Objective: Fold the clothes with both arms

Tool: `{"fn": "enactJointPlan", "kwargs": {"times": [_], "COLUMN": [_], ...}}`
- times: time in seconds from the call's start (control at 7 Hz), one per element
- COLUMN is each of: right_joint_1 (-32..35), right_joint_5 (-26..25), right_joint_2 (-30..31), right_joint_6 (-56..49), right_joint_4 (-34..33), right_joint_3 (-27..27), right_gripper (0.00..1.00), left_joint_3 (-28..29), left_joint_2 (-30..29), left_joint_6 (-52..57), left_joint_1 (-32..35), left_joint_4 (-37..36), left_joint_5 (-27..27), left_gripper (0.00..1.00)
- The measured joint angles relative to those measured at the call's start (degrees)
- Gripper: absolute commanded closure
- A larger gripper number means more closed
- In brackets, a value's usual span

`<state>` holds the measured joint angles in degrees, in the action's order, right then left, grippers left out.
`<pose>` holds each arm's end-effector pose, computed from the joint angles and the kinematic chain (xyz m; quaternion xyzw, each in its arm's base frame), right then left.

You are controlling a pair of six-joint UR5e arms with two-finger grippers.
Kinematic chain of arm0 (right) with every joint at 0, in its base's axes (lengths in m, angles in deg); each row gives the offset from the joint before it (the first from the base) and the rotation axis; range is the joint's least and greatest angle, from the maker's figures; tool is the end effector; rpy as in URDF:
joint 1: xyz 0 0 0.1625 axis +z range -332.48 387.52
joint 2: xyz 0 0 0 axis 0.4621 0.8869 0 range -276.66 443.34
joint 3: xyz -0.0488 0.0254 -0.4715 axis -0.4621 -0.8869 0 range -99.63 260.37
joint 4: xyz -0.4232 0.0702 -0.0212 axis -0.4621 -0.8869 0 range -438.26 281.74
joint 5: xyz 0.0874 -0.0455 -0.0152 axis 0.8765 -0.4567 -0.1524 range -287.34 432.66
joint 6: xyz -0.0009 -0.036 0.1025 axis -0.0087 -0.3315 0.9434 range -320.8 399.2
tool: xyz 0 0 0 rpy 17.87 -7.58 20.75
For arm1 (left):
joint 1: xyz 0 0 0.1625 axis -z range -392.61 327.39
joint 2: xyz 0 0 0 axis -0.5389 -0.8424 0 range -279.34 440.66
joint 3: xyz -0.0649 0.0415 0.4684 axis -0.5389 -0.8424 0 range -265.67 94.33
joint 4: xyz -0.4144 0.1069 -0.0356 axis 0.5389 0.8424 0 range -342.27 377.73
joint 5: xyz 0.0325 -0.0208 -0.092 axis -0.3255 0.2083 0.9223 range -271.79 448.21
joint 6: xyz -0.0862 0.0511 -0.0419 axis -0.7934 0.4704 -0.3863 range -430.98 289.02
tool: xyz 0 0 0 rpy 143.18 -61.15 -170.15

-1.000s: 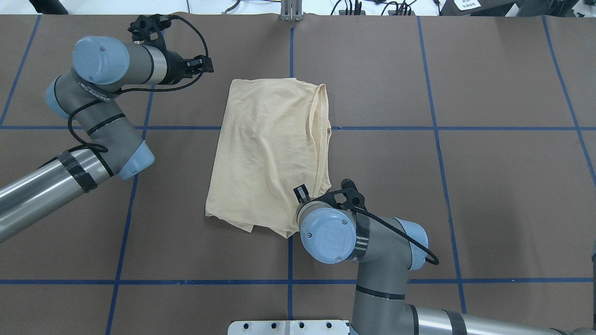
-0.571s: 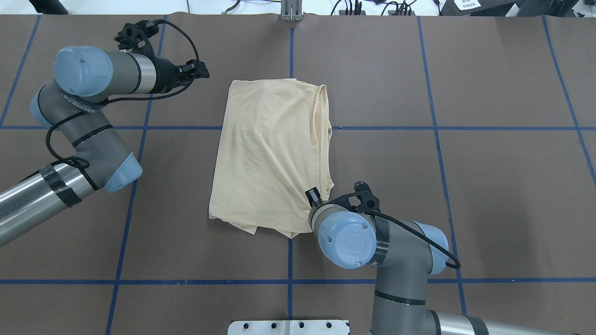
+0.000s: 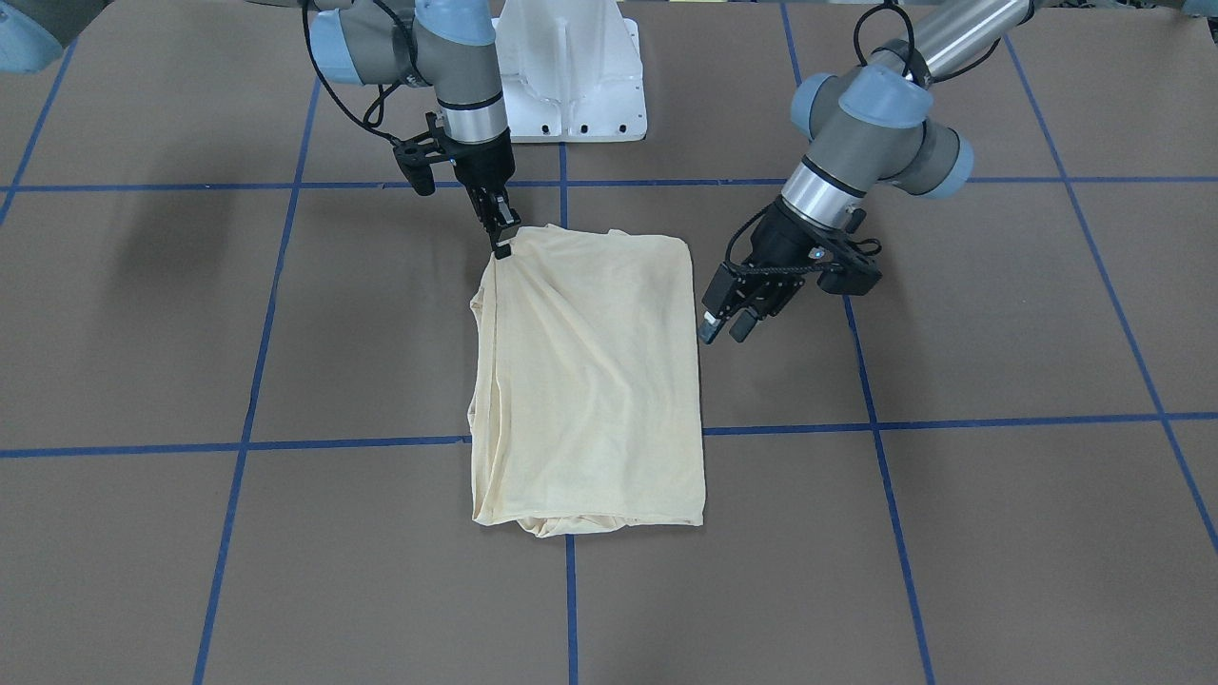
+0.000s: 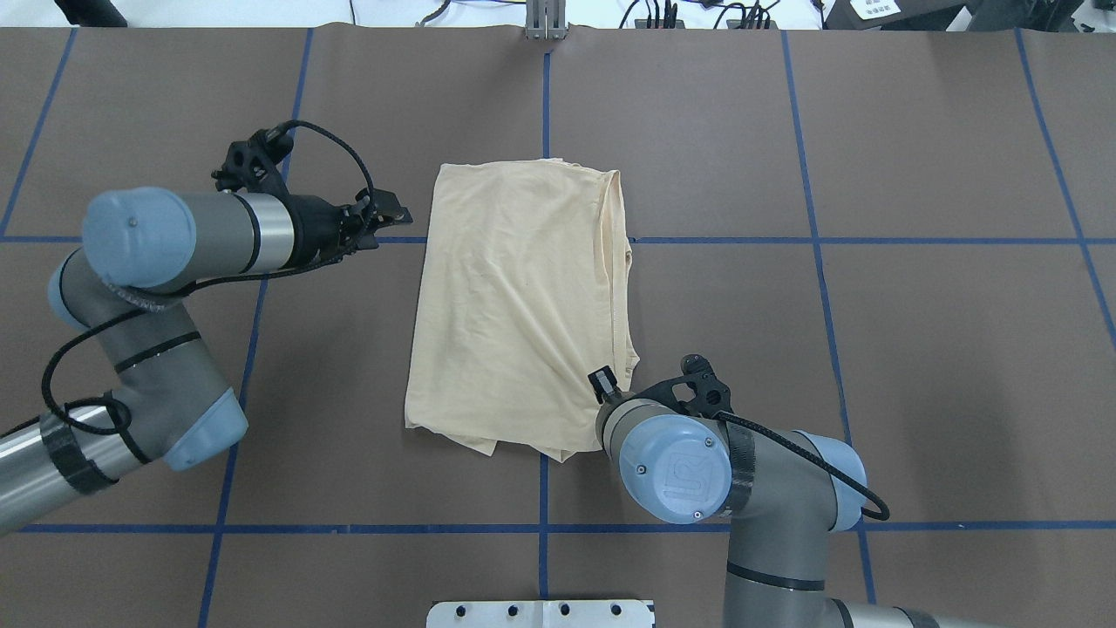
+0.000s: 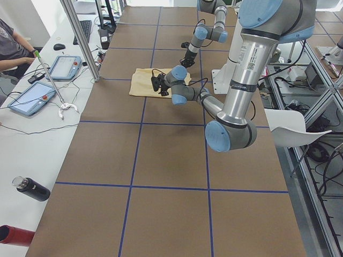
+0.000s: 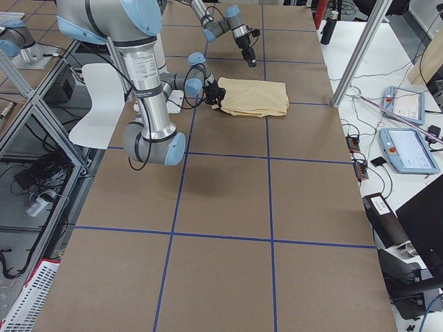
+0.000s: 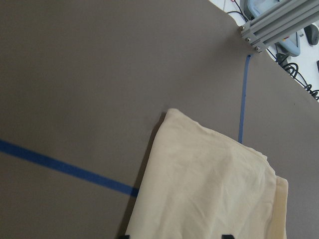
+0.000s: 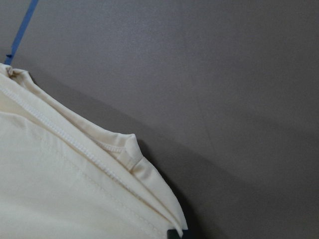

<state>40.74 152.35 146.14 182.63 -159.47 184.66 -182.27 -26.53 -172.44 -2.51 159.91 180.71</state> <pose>-0.6161 -0.3017 0.3057 -0.0691 -0.4253 0.5272 0.7324 0.4921 -0.4338 0.3808 0.0826 0.6101 -0.2670 0.7414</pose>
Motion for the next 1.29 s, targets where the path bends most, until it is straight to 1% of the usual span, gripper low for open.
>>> {"fn": "enactJointPlan", "kwargs": {"times": [0.14,0.29,0.57,0.86,1.0,1.14,1.29], "right_joint_1": [-0.03,-0.04,-0.10,-0.12,-0.13,-0.12,-0.13], "right_joint_5": [0.02,0.04,0.10,0.11,0.11,0.11,0.11], "right_joint_2": [0.02,0.00,-0.11,-0.19,-0.19,-0.18,-0.18], "right_joint_6": [0.00,-0.02,-0.08,-0.09,-0.09,-0.09,-0.09], "right_joint_4": [0.00,0.00,0.00,0.00,0.00,0.00,0.00], "right_joint_3": [0.02,0.03,0.03,0.03,0.03,0.09,0.17], "right_gripper": [1.00,1.00,1.00,1.00,1.00,1.00,1.00], "left_joint_3": [-1.82,-3.38,-5.25,-5.93,-6.18,-6.81,-7.55], "left_joint_2": [2.09,3.57,4.74,4.94,5.40,6.50,7.53], "left_joint_6": [-2.35,-4.95,-8.10,-9.02,-9.19,-9.27,-9.33], "left_joint_1": [-4.09,-7.45,-11.79,-13.90,-14.30,-14.51,-14.58], "left_joint_4": [-0.15,-0.78,-3.38,-4.70,-4.89,-4.95,-4.97], "left_joint_5": [-2.39,-3.45,-4.16,-4.95,-5.15,-5.25,-5.29], "left_gripper": [0.36,0.38,0.41,0.46,0.52,0.54,0.60]}}
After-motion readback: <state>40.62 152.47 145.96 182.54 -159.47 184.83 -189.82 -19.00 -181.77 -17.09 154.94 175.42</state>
